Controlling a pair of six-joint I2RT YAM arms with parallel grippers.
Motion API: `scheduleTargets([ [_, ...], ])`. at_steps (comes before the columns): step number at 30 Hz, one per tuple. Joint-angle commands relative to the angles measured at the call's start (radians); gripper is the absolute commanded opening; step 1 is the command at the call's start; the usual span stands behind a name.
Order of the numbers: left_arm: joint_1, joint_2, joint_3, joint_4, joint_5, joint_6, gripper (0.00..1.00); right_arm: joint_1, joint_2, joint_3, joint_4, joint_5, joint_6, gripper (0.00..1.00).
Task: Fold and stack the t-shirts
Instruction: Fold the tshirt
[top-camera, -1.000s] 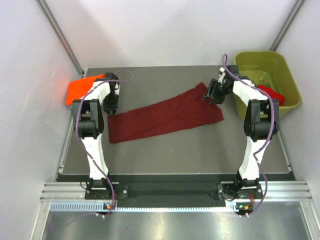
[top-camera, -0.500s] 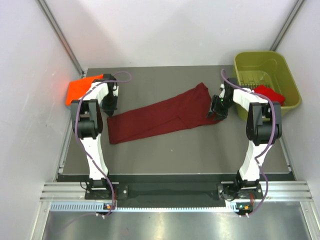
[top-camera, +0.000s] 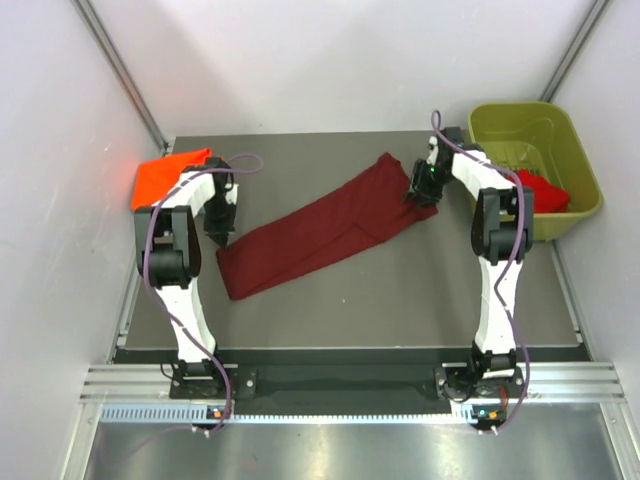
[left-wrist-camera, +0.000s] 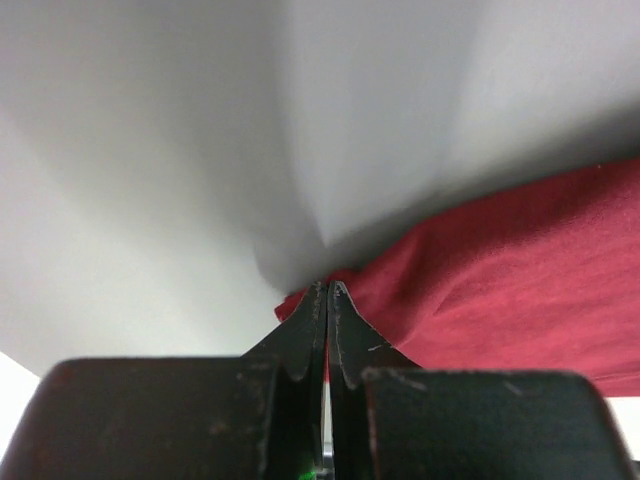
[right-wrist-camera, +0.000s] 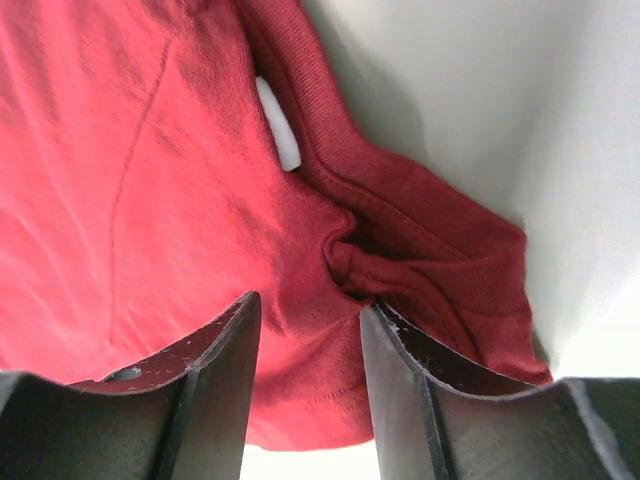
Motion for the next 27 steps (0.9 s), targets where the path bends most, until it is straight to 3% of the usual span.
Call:
scheduleTargets([
  [1, 0.000, -0.093, -0.016, -0.016, -0.052, -0.007, 0.00, 0.043, 0.108, 0.157, 0.125, 0.015, -0.018, 0.45],
  [10, -0.005, -0.159, -0.036, -0.016, -0.065, -0.015, 0.00, 0.058, 0.265, 0.388, 0.180, 0.023, -0.019, 0.46],
  [14, -0.005, -0.163, -0.050, -0.008, -0.065, -0.016, 0.00, 0.055, 0.172, 0.409, 0.205, 0.024, -0.009, 0.49],
  [23, -0.045, -0.151, -0.015, 0.006, -0.037, -0.021, 0.00, -0.003, -0.108, 0.022, 0.188, -0.060, 0.094, 0.48],
  [27, -0.045, -0.151, -0.021, 0.006, -0.028, -0.024, 0.00, -0.006, -0.162, -0.037, 0.185, -0.060, 0.091, 0.48],
])
